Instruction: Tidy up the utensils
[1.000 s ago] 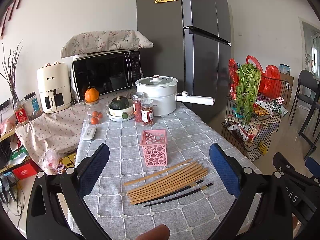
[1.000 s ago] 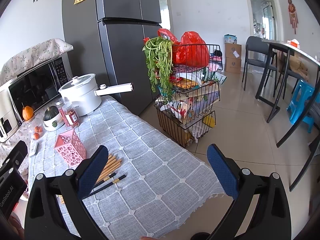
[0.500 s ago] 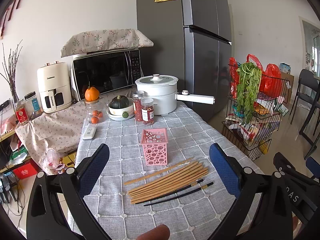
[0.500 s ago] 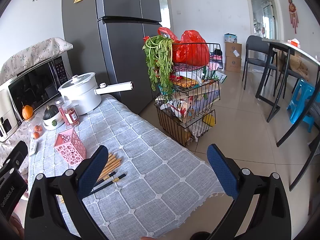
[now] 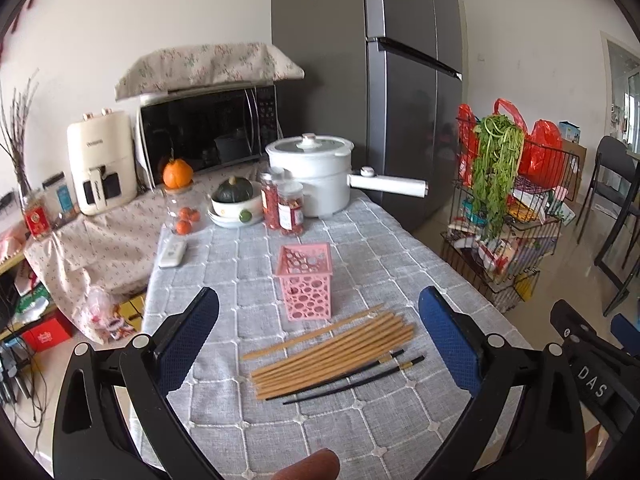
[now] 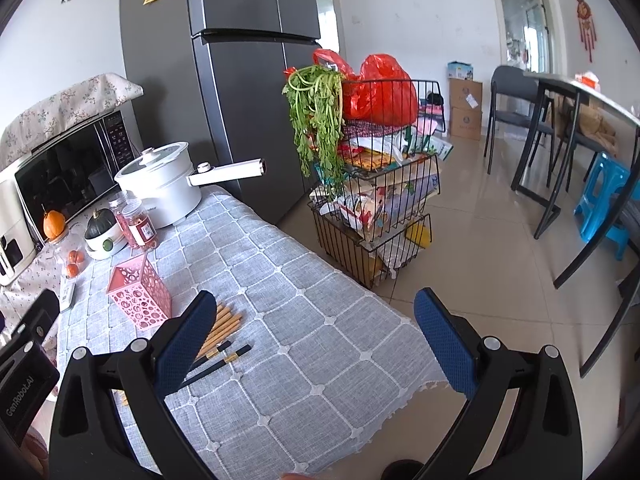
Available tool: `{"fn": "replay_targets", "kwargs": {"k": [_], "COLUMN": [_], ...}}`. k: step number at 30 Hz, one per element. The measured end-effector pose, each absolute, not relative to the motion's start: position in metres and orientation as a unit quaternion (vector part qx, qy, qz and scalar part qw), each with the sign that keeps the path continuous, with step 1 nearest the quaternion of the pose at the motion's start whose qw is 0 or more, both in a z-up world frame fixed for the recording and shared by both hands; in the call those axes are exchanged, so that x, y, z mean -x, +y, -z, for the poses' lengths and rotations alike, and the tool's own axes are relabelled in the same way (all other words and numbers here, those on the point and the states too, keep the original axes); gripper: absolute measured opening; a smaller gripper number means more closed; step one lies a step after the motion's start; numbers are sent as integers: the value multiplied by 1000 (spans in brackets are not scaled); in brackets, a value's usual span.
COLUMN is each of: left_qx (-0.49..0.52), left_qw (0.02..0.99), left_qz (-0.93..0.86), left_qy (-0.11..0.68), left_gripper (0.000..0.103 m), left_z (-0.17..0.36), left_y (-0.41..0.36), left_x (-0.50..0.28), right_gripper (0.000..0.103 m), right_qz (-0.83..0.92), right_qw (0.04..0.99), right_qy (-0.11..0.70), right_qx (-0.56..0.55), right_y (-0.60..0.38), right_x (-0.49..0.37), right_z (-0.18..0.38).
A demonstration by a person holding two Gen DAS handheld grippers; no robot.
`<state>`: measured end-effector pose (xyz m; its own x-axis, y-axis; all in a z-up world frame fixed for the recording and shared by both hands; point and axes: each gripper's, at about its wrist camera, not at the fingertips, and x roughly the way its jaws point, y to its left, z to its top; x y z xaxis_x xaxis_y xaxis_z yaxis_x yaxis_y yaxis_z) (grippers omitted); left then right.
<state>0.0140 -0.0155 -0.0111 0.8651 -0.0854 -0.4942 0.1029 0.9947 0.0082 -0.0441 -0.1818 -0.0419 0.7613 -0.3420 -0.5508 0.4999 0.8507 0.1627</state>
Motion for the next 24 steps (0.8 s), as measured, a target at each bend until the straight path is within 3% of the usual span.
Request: {"fn": "replay_targets", "kwargs": {"k": [5,9,13,15,17,21,24], "left_qx": [2,-44,-142,-172,-209,-242,-253], "left_qw": [942,914,830,790,746,689,663], "left_qz": [125,208,271,295,317,334,349], "left_qy": [313,346,467,508,547,596,612], "left_gripper": [96,96,96,90,67,65,56], "left_z": [21,38,76,97,122,157,173], "left_y": [-16,-42,-92,-107,-120,-131,-136], "left_x": [-43,-73,-105,-117,-130,-148,-154], "right_gripper": [96,96,96,96,96,96,96], "right_qz": [184,153,131,117,97,88,76], "right_qw": [905,865,824,799,767,737,721], "right_qy": [296,333,359,371,380,402,419], "right_qx": [-245,-343,-418,-458,-508,-536,-547], "right_y": [-209,-237,-260,-270,-278,-282,-283], "right_x": [36,24,15,11,7,2,-2], "right_z": [53,76,101,113,128,143,152]}}
